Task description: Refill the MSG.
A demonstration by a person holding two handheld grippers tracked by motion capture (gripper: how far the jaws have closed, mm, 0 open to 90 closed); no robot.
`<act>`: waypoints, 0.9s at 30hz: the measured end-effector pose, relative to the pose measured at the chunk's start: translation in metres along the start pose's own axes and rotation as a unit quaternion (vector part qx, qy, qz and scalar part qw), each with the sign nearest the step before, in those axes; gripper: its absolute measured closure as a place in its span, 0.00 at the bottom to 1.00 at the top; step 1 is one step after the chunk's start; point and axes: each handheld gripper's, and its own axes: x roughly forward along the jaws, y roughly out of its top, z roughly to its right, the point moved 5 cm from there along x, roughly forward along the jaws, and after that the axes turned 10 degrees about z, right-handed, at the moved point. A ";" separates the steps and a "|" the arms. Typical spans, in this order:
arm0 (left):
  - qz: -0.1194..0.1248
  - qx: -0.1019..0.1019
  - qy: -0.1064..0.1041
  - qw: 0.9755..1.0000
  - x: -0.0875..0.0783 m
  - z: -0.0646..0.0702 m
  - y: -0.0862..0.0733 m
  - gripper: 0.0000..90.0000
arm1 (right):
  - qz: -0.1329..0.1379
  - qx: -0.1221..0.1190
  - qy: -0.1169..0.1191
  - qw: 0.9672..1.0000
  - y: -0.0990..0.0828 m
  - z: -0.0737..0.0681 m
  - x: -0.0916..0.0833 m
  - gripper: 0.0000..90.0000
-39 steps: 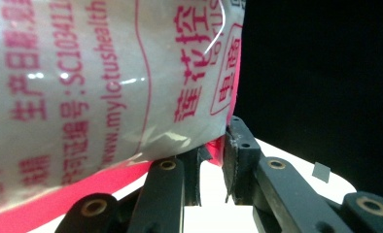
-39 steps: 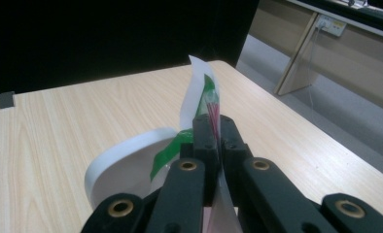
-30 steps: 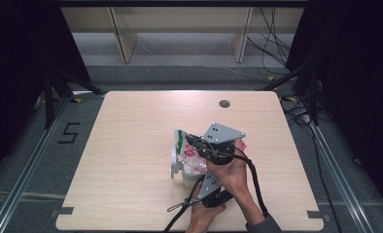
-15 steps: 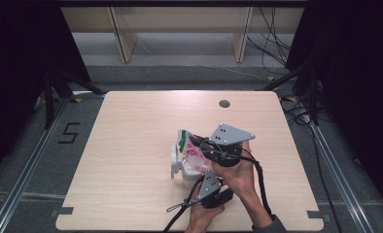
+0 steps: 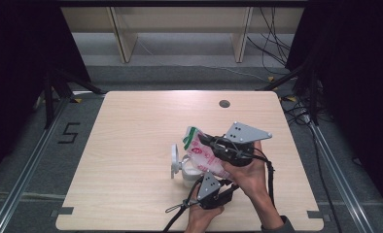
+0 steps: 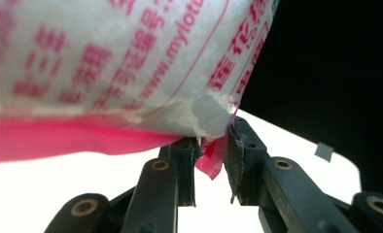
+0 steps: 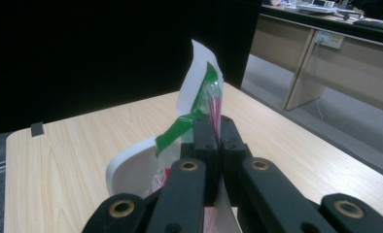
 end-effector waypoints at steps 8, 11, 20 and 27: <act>-0.011 -0.001 0.001 1.000 -0.003 -0.001 -0.001 0.77 | 0.018 0.041 0.006 0.999 -0.002 0.006 -0.013 1.00; -0.017 0.007 0.005 1.000 -0.007 0.000 -0.002 0.76 | 0.018 0.059 0.006 0.998 -0.004 0.010 -0.024 1.00; -0.020 -0.008 0.002 1.000 -0.015 -0.002 0.002 0.65 | 0.060 0.108 0.011 0.992 -0.014 0.025 -0.047 1.00; -0.012 -0.019 0.010 1.000 -0.030 0.007 0.018 0.59 | 0.059 0.113 -0.003 0.992 -0.022 0.034 -0.056 1.00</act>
